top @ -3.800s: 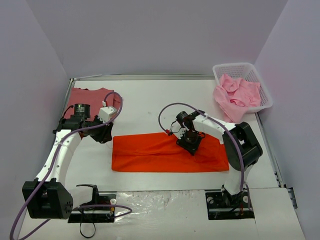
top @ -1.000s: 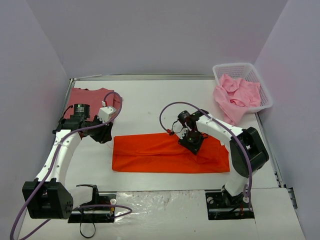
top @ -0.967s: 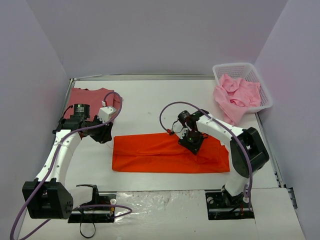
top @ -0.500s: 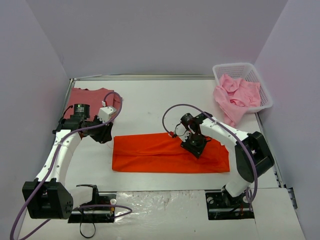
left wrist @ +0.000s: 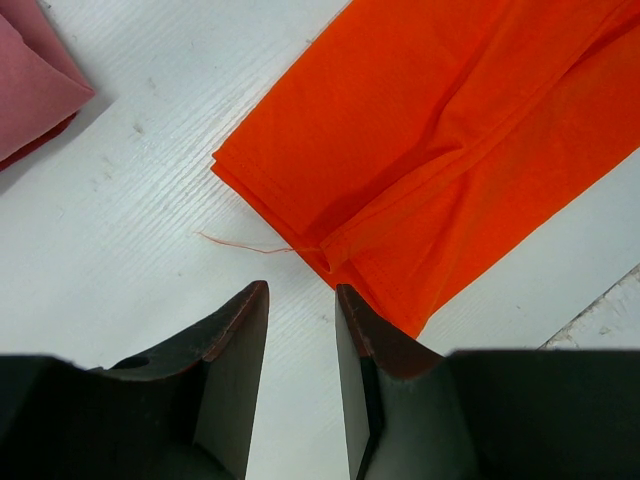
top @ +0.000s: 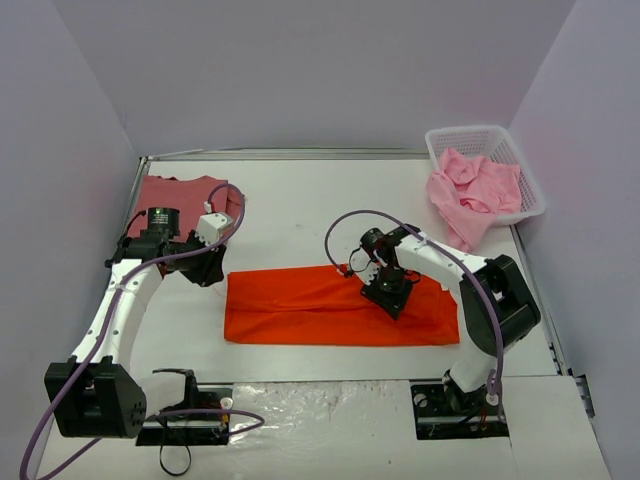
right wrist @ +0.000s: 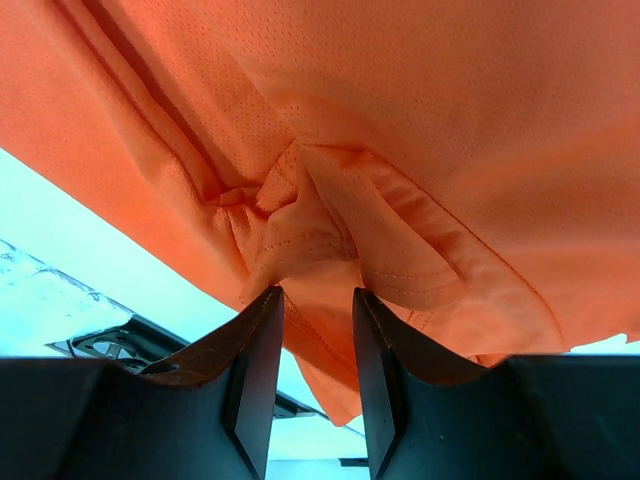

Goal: Fold and stack the t-shirts
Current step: Fold the other side of the tshirt into a rectangle

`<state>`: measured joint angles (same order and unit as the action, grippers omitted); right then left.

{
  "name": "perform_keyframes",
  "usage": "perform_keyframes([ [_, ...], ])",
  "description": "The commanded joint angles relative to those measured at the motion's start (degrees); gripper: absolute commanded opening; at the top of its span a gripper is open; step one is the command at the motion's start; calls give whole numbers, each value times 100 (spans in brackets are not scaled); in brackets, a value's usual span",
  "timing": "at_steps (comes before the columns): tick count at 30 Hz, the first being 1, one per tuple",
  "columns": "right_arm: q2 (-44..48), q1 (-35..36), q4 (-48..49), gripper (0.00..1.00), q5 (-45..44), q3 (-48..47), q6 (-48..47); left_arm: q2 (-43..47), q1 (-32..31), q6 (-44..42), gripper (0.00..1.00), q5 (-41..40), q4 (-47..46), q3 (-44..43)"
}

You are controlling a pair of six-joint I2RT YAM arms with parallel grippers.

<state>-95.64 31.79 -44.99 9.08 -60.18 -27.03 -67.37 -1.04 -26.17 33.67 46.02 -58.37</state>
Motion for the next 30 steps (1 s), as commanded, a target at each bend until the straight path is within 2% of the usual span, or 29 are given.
perform_keyframes([
  [1, -122, -68, -220, 30, 50, -11, -39, 198, 34, -72, 32, 140, 30, -25],
  [10, -69, -305, -194, 31, -29, 59, -110, 181, 42, -81, 32, 149, 30, -34],
  [30, -447, -314, -89, 34, 296, -565, -189, 190, 77, -72, 32, 175, 30, -34],
])
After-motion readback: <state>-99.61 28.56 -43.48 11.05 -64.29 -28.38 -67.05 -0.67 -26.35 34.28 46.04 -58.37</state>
